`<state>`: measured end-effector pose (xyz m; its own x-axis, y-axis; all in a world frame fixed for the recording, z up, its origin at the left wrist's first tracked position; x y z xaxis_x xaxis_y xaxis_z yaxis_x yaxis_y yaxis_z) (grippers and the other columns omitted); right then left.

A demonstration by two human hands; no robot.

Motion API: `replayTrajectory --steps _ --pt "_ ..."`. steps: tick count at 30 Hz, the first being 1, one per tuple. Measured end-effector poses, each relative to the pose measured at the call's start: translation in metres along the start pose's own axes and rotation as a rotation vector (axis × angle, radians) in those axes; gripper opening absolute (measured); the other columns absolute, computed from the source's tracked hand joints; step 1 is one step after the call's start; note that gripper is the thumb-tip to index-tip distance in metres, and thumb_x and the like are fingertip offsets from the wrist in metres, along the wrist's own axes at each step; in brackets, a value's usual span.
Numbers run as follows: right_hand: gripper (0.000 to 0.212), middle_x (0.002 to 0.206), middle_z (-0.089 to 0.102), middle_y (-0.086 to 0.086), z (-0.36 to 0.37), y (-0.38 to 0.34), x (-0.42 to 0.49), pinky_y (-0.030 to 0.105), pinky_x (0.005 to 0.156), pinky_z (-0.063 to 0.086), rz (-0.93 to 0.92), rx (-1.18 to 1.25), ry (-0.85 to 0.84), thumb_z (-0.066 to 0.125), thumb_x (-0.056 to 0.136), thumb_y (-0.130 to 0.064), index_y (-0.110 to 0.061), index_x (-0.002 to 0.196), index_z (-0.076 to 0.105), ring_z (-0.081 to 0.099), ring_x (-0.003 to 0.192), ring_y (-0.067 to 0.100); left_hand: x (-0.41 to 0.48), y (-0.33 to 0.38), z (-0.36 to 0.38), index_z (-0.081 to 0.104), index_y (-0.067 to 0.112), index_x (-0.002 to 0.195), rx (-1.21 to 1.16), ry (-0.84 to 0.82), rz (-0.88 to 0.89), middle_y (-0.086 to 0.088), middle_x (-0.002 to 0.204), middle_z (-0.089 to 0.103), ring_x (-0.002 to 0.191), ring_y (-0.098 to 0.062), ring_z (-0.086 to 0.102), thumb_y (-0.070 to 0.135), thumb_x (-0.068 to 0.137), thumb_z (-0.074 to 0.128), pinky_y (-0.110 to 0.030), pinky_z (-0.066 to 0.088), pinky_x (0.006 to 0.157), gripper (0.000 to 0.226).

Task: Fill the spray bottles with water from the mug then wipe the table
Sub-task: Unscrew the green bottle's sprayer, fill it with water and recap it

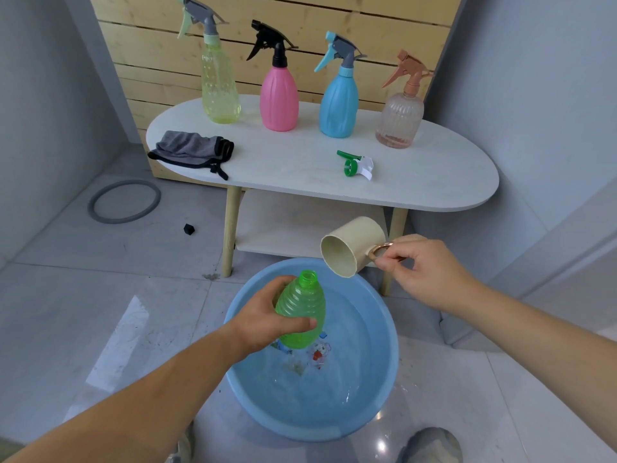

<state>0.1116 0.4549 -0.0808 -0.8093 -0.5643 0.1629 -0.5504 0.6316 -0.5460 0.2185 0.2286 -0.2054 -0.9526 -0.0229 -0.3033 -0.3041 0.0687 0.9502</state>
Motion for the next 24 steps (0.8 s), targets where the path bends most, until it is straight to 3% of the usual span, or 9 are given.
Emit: replayTrajectory --steps 8,14,19,24 --pt "0.017 0.083 0.069 -0.009 -0.002 -0.004 0.001 0.036 0.088 0.049 -0.149 -0.095 -0.010 0.062 0.087 -0.036 -0.025 0.075 0.068 0.058 0.096 0.016 0.001 -0.001 0.000 0.061 0.033 0.126 0.002 -0.001 -0.014 0.001 0.116 0.073 0.106 -0.018 0.072 0.041 0.049 0.094 -0.041 0.060 0.093 0.085" --pt "0.036 0.084 0.068 -0.008 -0.003 -0.010 -0.002 0.007 0.094 0.033 -0.258 -0.189 0.000 0.058 0.087 -0.043 -0.012 0.074 0.070 0.051 0.102 0.011 -0.001 0.002 0.001 0.062 0.033 0.124 0.002 0.000 -0.007 0.001 0.114 0.074 0.106 -0.018 0.072 0.029 0.058 0.093 -0.035 0.060 0.089 0.073" --pt "0.038 0.087 0.068 -0.005 -0.002 -0.018 -0.002 0.021 0.096 0.041 -0.386 -0.247 0.023 0.056 0.087 -0.041 -0.009 0.073 0.069 0.051 0.111 0.014 -0.001 0.004 0.001 0.062 0.034 0.124 0.005 -0.001 0.000 0.001 0.115 0.073 0.106 -0.017 0.072 0.040 0.050 0.094 -0.039 0.060 0.092 0.081" --pt "0.035 0.087 0.067 -0.006 0.000 -0.021 -0.003 0.024 0.095 0.044 -0.417 -0.256 0.032 0.057 0.088 -0.039 -0.009 0.074 0.068 0.051 0.116 0.015 -0.001 0.006 0.000 0.063 0.033 0.125 0.003 0.003 0.014 0.001 0.115 0.074 0.106 -0.018 0.072 0.039 0.050 0.094 -0.041 0.060 0.094 0.081"
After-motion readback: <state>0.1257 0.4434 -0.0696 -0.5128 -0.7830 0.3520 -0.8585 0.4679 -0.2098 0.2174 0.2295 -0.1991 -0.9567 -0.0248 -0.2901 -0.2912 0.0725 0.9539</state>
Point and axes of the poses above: each hand's wrist, its own x-axis towards the middle knuckle, its own z-axis out of the palm, y = z × x, the point moved 6 cm from there along x, towards the middle knuckle
